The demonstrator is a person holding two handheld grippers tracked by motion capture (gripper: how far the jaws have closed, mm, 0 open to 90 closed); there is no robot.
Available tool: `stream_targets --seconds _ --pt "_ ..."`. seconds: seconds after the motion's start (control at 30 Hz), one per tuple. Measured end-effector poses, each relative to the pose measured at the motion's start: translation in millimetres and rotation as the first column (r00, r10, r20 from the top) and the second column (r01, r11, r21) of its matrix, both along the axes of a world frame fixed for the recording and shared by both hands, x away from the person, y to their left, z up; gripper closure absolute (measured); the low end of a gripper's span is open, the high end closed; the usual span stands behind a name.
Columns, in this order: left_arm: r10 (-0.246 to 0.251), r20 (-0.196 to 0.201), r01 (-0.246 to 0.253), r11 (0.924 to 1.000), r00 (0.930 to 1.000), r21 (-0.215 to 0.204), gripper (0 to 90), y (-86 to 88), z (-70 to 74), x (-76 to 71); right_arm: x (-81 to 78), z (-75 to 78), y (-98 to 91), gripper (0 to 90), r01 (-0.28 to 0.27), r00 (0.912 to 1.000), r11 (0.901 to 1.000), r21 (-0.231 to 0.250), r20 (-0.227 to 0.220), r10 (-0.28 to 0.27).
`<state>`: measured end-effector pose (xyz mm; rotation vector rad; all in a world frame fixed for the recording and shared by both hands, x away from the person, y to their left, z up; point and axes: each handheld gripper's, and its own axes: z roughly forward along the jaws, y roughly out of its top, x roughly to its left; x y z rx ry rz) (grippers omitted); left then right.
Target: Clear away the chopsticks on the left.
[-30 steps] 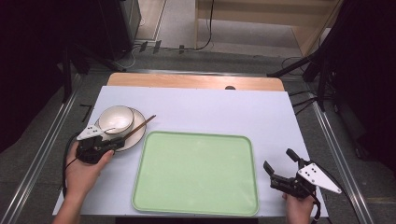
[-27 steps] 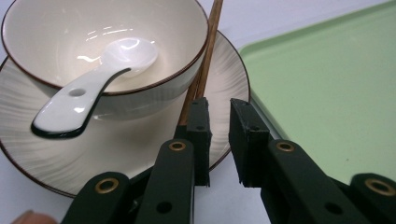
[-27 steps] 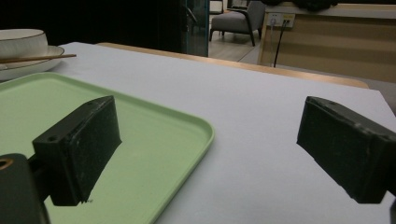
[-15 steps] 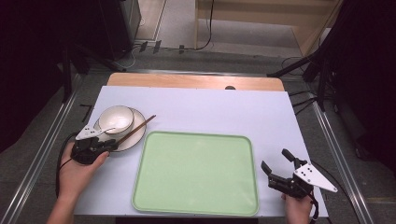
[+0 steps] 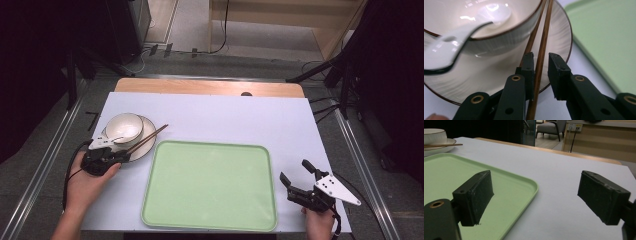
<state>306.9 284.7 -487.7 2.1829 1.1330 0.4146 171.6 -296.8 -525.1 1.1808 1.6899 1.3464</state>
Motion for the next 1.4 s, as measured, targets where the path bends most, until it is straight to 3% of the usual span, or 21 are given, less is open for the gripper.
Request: stream_targets --seconds 0.1,0.33,0.67,0.77,1.0,1.13,1.4 --pt "0.003 -0.019 -0.003 0.9997 0.9998 -0.023 77.4 0.0 -2.6 3.9 0.3 -0.3 -0.3 13.0 0.001 1.0 1.0 0.0 0.0 -0.001" --pt "-0.015 -0.017 0.015 0.9996 0.9997 -0.024 81.0 -5.0 -5.4 7.3 1.2 -1.3 0.3 13.0 0.001 1.0 1.0 -0.002 -0.007 -0.001" --pt "-0.046 0.029 0.046 0.9989 0.9985 -0.008 85.5 -6.3 -4.4 5.1 1.0 -1.5 0.2 13.0 0.004 1.0 1.0 -0.001 -0.007 -0.004" --pt "-0.043 0.047 0.045 0.9974 0.998 -0.056 85.5 -7.7 4.7 -1.7 1.2 -1.6 -0.6 13.0 0.003 1.0 1.0 -0.001 -0.002 -0.003" --pt "-0.086 0.031 0.088 0.9917 0.9958 -0.093 85.5 -31.0 9.7 -18.6 0.4 -1.7 -0.9 13.0 0.008 1.0 1.0 0.003 -0.005 -0.008" --pt "-0.11 0.013 0.111 0.9848 0.9939 -0.134 85.4 -57.4 3.8 -35.6 0.1 -1.3 -1.1 13.0 0.009 1.0 1.0 0.001 -0.001 -0.009" --pt "-0.102 -0.049 0.088 0.9713 0.9936 -0.221 85.4 -76.8 -8.9 -60.0 0.2 -1.6 -1.3 13.0 0.007 1.0 1.0 0.004 -0.002 -0.007"
